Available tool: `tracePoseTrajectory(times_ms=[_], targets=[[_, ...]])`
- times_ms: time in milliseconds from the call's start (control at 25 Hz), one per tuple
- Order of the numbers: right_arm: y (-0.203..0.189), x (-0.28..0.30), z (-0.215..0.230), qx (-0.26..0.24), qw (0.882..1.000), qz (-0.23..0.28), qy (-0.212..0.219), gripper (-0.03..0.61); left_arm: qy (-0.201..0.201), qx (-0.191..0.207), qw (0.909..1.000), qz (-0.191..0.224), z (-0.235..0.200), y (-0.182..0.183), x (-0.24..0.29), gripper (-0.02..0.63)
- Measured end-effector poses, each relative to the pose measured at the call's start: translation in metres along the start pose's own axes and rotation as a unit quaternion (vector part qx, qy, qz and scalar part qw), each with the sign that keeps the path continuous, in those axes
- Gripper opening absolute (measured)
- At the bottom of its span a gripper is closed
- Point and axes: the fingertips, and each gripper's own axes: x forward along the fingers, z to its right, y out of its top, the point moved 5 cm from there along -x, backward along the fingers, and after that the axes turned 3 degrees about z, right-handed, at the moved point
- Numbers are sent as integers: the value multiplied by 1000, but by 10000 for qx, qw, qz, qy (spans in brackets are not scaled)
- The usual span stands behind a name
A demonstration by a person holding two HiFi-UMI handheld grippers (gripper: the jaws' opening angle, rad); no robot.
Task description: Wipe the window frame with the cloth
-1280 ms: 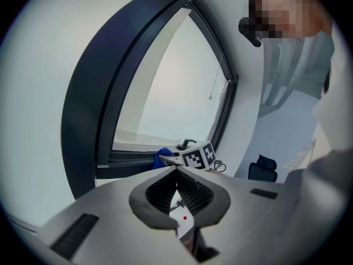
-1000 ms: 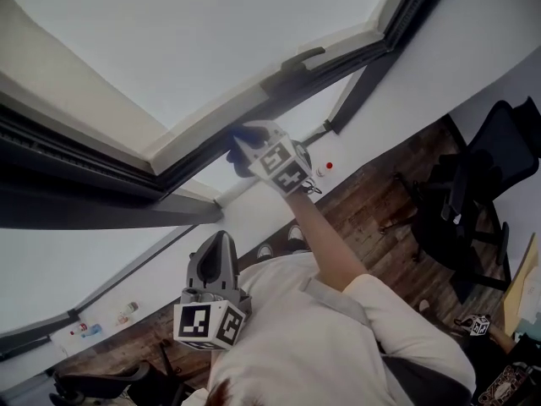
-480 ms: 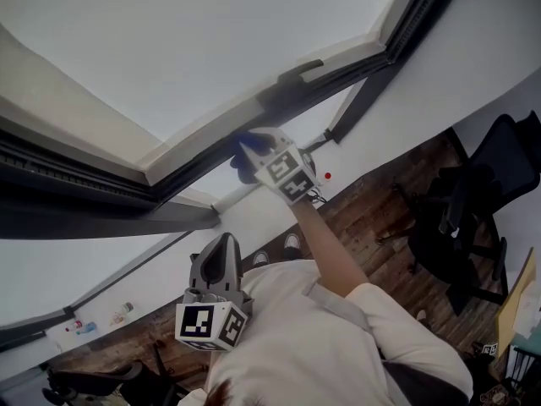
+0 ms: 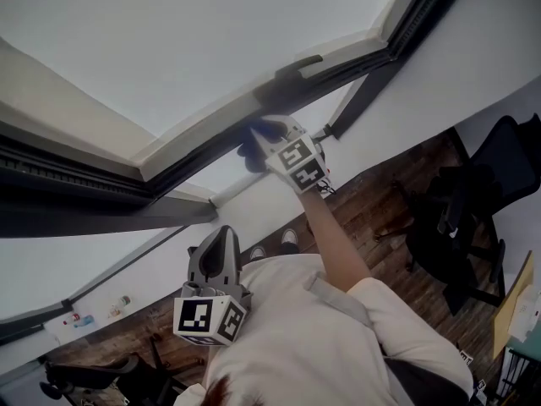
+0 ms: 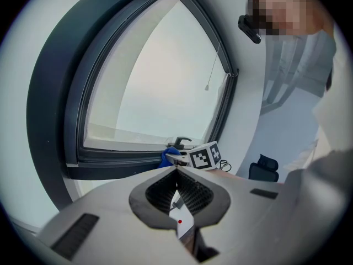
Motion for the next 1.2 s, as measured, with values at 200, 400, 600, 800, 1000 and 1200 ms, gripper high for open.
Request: tracePoseTrajectory(times_ms=[200, 400, 600, 800, 1000, 1200], targets=[[-3, -6, 16, -3, 9999, -33, -101, 45, 17, 9, 10000, 55, 4, 2, 4, 5], [-9, -15, 37, 94, 9995, -54, -311, 44, 57, 42, 9999, 87, 5, 5, 7, 5], [-10, -22, 59, 186, 9983, 22, -545, 46, 59, 65, 9999, 102, 7, 6, 11, 5], [-13, -29, 70, 402, 9958, 40, -816, 45, 20, 96, 9999, 69, 7, 8, 10, 6], [-10, -67, 50, 1697, 9769, 1183, -545, 44, 66, 167, 9997, 176, -11, 18, 4, 5], [2, -117, 10, 2186, 9495, 2244, -156, 44, -103, 303, 9993, 195, -31, 31, 1, 5]])
